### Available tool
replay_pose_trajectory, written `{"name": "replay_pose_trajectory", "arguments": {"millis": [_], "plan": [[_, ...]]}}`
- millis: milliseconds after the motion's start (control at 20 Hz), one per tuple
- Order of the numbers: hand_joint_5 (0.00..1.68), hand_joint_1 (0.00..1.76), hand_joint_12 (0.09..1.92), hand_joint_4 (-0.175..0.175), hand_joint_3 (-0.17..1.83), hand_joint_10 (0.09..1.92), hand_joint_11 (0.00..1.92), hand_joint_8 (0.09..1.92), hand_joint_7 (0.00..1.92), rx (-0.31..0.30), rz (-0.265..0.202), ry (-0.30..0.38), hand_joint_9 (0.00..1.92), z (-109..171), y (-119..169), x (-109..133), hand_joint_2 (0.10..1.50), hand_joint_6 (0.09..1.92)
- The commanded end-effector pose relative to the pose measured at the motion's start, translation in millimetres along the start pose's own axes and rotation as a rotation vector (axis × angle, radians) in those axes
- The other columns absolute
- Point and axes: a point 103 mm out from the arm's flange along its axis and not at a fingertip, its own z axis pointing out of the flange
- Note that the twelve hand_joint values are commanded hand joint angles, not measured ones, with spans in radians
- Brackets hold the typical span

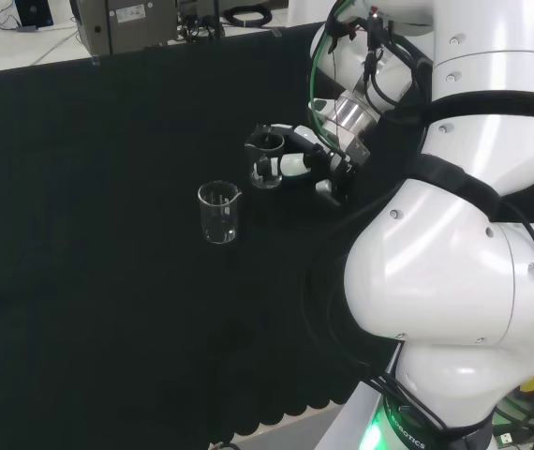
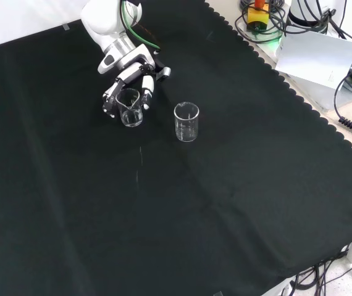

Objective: Pick up the beaker on the right.

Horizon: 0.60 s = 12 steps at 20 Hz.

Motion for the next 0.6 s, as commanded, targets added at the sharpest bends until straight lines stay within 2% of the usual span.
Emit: {"name": "replay_pose_trajectory", "arguments": {"millis": [50, 150, 250, 450, 600], "plan": [[0.65, 1.22, 1.11, -0.029, -0.13, 0.76, 0.66, 1.03, 0.74, -0.132, 0.067, -0.080, 0.82, -6, -1, 3, 1.11, 1.07], [0.85, 1.33, 0.99, -0.090, -0.15, 0.76, 0.88, 1.13, 0.94, -0.223, 0.082, -0.066, 1.02, -10, -5, 3, 1.15, 1.12], [0.96, 1.38, 0.97, -0.135, -0.17, 0.65, 1.00, 1.07, 1.06, -0.277, 0.075, -0.058, 1.17, -17, -8, 5, 1.13, 1.02], [1.05, 1.41, 0.96, -0.169, -0.17, 0.47, 1.08, 0.95, 1.15, -0.329, 0.040, -0.076, 1.31, -35, -10, 18, 1.09, 0.87], [1.10, 1.42, 0.93, -0.175, -0.17, 0.31, 1.16, 0.83, 1.20, -0.319, 0.011, -0.129, 1.43, -49, -10, 30, 1.06, 0.75]]}}
